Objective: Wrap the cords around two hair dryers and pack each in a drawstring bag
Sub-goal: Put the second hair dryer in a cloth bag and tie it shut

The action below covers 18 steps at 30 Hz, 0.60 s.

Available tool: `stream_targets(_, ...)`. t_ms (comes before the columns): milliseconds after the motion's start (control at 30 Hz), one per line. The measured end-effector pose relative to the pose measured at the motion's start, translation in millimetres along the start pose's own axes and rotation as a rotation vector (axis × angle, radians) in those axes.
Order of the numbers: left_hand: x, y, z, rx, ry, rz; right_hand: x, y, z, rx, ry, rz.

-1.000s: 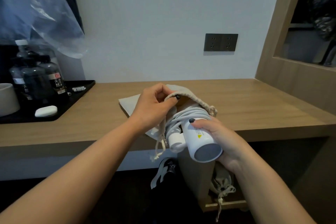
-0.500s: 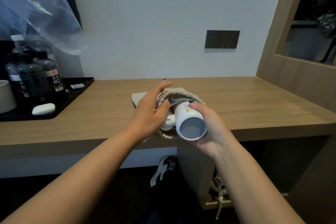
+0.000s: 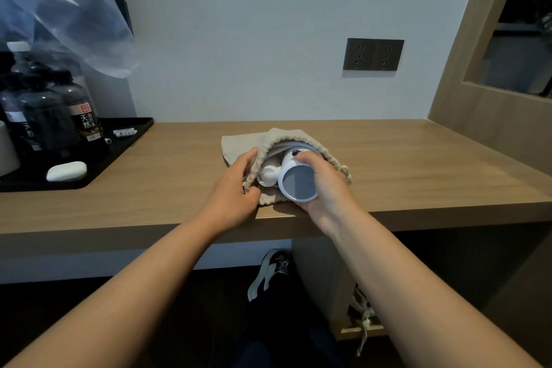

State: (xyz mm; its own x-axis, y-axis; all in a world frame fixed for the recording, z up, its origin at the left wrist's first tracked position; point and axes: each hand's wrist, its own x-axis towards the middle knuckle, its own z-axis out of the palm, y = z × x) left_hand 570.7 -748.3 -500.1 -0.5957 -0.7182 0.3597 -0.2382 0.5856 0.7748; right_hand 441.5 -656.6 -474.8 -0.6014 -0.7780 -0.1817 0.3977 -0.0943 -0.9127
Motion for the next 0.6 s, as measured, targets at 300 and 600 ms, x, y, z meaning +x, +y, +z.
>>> stream_targets(300, 25.3, -16.5, -7.0, 0.04, 0.059, -0.101, 36.7, -4.4, 2.3, -0.831, 0.037, -0.421)
stream_targets(600, 23.1, -0.3, 7.4, 0.672, 0.147, 0.42, 70.5, -24.9, -60.9, -0.834, 0.267, -0.718)
